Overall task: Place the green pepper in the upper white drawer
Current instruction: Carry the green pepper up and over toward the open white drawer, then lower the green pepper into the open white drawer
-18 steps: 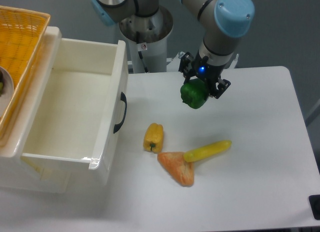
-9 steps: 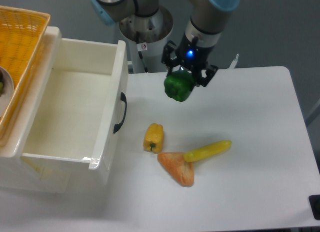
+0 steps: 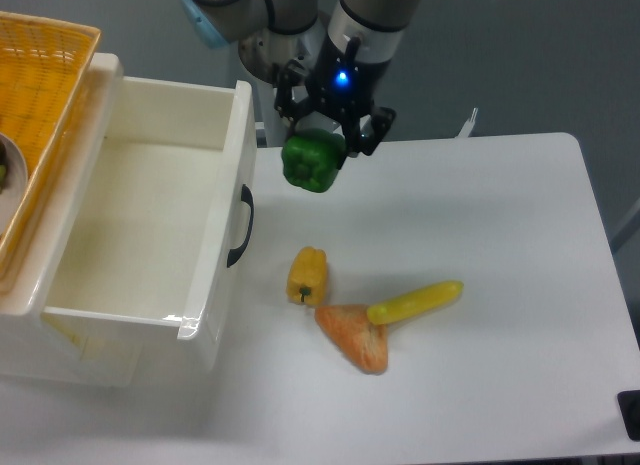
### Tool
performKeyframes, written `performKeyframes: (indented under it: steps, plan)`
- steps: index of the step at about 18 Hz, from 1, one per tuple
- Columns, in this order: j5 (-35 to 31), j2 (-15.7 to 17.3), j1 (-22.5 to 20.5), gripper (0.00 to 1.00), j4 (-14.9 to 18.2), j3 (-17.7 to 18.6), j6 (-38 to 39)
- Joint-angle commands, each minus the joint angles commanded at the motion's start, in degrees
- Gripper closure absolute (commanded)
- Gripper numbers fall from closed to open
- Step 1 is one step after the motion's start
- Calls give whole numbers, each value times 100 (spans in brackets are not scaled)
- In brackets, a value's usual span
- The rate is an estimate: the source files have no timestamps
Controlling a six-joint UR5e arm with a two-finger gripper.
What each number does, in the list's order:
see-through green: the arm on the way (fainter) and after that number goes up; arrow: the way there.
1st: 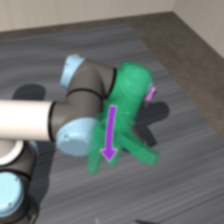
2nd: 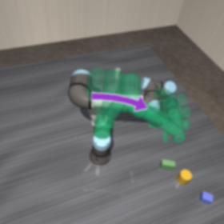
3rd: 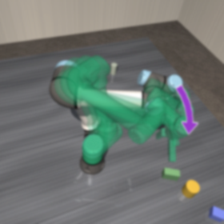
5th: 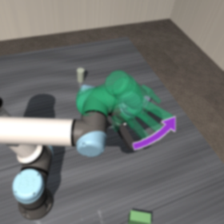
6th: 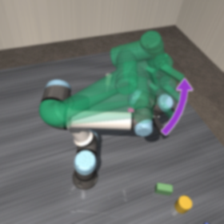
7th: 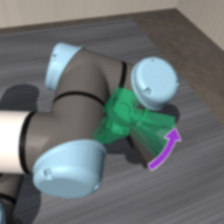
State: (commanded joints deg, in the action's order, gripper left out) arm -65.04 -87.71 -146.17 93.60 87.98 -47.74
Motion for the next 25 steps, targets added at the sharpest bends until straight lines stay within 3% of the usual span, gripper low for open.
performKeyframes:
  steps: [3, 15, 25]
  plan:
    - [184, 0, 150, 52, -35, 0, 528]
    - [484, 9, 914, 51, -26, 53, 933]
    - [519, -44, 1196, 50, -35, 175, 986]
